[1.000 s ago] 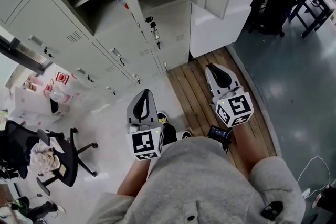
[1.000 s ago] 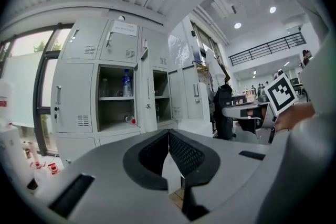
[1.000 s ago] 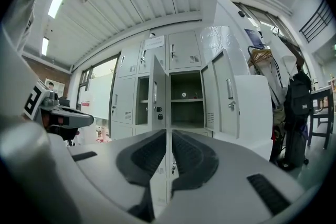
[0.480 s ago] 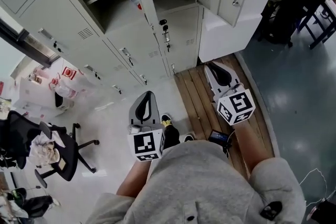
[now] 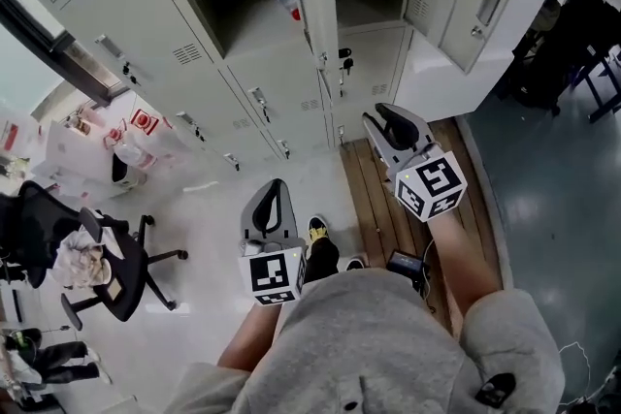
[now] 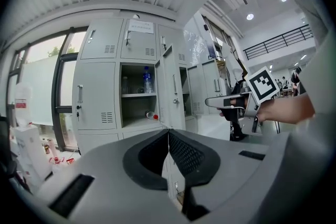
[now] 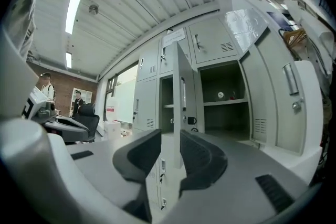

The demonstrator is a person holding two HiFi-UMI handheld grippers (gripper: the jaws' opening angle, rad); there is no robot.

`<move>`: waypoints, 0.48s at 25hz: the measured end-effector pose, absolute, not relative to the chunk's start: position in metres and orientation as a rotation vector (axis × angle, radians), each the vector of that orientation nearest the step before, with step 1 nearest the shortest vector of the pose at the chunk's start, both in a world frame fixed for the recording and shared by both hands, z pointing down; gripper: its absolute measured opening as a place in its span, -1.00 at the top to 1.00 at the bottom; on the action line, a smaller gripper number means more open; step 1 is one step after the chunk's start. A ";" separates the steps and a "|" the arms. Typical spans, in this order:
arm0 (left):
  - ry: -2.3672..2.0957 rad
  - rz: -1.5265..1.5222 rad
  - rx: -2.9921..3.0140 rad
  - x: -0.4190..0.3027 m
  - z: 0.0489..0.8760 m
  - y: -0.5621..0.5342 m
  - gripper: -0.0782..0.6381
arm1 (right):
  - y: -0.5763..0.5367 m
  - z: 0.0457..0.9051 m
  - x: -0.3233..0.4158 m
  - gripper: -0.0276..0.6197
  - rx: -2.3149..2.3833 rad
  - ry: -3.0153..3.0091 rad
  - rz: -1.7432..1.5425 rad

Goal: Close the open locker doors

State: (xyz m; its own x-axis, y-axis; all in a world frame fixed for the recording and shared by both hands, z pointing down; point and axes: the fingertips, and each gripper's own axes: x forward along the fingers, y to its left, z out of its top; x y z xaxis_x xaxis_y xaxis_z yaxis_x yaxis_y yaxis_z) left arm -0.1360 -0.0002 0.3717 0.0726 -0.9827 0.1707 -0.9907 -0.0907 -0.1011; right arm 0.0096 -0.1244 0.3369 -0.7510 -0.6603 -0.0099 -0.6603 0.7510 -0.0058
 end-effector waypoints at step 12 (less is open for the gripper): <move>-2.147 0.299 2.187 -0.183 0.373 -0.014 0.75 | -0.181 0.327 -0.046 0.59 -1.066 2.937 0.041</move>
State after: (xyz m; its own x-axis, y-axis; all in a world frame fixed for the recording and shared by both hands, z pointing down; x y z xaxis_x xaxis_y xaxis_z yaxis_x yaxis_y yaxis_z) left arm -0.1832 -0.0144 0.3735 0.0100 -0.9834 0.1813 -0.9954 -0.0270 -0.0914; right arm -0.0462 -0.1815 0.3272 -0.7672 -0.6410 -0.0250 -0.6414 0.7670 0.0189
